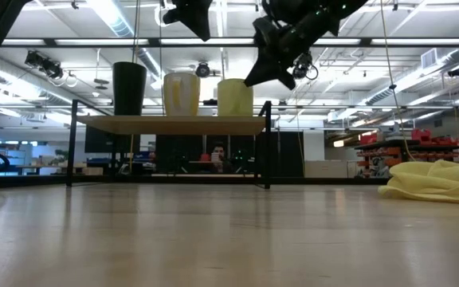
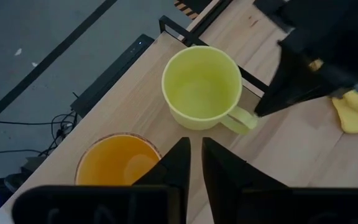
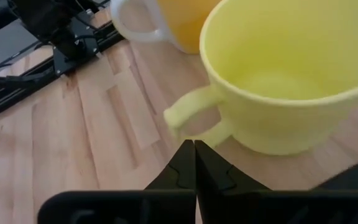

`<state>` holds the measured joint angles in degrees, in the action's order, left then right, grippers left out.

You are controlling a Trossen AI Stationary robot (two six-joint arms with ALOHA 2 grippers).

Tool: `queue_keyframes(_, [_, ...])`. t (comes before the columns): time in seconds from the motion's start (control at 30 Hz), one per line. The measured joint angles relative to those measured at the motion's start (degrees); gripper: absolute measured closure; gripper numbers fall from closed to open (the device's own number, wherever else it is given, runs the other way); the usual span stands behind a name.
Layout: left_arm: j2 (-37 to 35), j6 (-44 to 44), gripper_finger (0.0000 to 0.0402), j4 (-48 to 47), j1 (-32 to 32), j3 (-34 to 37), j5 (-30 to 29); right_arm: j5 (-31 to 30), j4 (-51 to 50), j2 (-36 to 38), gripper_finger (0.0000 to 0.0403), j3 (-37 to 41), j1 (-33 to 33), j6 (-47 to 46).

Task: Stack small to large cups/mugs on shelf
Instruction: Put the yellow mug on the shelf, then return to Home Position

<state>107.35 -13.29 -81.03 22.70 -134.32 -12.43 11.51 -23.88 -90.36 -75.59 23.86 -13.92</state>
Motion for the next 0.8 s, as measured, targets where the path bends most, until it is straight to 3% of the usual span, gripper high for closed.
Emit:
queue_keyframes(0.27, [-0.1, 0.7, 0.0353, -2.0, -0.8, 0.0, 0.0, -2.6, -8.1, 11.6, 0.04, 0.0, -1.9, -1.6])
queue_keyframes(0.53, [-0.9, 0.1, 0.0362, -6.5, -2.2, 0.0, -0.1, -5.8, -10.6, 26.6, 0.0392, -0.1, -6.1, -3.0])
queue_keyframes(0.7, [-0.7, -1.5, 0.036, -7.9, -3.9, 0.0, 0.0, -5.9, -10.9, 33.0, 0.0391, -0.1, -8.0, -3.0])
queue_keyframes(0.8, [-0.7, 1.9, 0.0357, -9.0, -5.1, 0.0, 0.0, -6.0, -12.5, 36.0, 0.0391, -0.1, -9.3, -3.2])
